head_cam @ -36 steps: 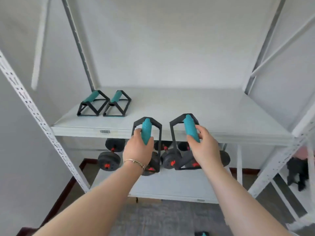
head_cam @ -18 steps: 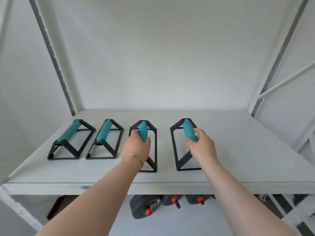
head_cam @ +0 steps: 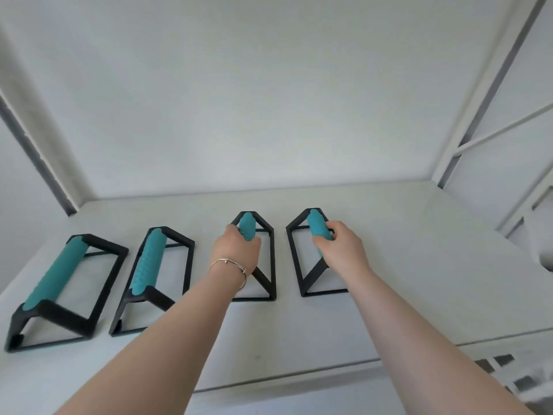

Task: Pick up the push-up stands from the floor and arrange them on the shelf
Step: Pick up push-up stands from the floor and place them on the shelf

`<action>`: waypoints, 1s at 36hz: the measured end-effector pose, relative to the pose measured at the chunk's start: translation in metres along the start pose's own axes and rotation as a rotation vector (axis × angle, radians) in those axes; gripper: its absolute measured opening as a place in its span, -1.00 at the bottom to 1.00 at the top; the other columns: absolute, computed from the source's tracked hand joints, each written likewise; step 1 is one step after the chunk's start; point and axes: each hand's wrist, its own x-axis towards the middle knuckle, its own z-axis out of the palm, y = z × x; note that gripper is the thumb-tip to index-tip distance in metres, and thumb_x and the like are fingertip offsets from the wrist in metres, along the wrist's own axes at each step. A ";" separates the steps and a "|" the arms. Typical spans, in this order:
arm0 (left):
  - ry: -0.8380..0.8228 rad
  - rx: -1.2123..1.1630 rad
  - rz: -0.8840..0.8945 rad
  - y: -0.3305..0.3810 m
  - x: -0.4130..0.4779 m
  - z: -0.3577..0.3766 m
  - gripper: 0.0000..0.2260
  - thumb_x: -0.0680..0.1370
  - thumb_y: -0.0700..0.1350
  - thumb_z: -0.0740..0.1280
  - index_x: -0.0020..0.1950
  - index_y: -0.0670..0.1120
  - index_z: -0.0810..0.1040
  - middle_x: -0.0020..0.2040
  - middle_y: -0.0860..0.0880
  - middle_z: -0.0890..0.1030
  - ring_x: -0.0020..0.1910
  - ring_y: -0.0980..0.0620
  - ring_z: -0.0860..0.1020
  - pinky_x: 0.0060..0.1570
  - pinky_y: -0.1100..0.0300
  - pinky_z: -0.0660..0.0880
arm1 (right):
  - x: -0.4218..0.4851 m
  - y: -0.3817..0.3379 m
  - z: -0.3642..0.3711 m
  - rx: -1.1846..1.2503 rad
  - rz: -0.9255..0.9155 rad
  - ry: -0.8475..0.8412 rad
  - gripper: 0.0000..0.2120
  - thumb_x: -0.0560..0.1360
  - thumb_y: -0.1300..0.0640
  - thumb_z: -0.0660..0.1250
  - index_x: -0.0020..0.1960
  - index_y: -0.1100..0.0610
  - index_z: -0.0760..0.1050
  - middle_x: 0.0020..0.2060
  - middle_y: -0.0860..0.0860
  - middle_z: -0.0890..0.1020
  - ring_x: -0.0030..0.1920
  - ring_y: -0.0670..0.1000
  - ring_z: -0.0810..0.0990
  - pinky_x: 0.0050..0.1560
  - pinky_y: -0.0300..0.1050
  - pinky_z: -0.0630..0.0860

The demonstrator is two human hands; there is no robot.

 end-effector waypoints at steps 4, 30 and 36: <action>-0.004 0.062 0.009 0.003 -0.005 -0.003 -0.72 0.53 0.05 0.23 0.12 -0.10 0.37 -0.16 -0.06 0.54 -0.25 -0.04 0.54 -0.33 0.14 0.45 | -0.003 0.002 -0.002 -0.033 -0.028 -0.014 -0.54 0.45 -0.05 0.28 0.34 -0.03 0.41 -0.03 -0.08 0.57 -0.24 -0.18 0.54 -0.31 -0.19 0.42; 0.233 0.394 0.537 -0.053 -0.311 0.113 -0.53 0.51 -0.06 0.35 0.37 -0.21 0.42 0.42 -0.25 0.41 0.46 -0.28 0.29 0.40 -0.19 0.30 | -0.219 0.195 -0.103 -0.193 -0.586 0.147 -0.46 0.51 0.06 0.36 0.41 0.24 0.34 0.31 0.17 0.46 0.33 0.16 0.40 0.34 -0.04 0.35; -0.057 0.505 0.400 -0.120 -0.376 0.165 -0.44 0.55 0.06 0.30 0.48 -0.15 0.28 0.49 -0.20 0.30 0.50 -0.21 0.21 0.46 -0.09 0.21 | -0.289 0.290 -0.101 -0.248 -0.401 0.022 -0.43 0.51 0.04 0.37 0.44 0.21 0.31 0.34 0.15 0.44 0.36 0.12 0.37 0.33 0.01 0.38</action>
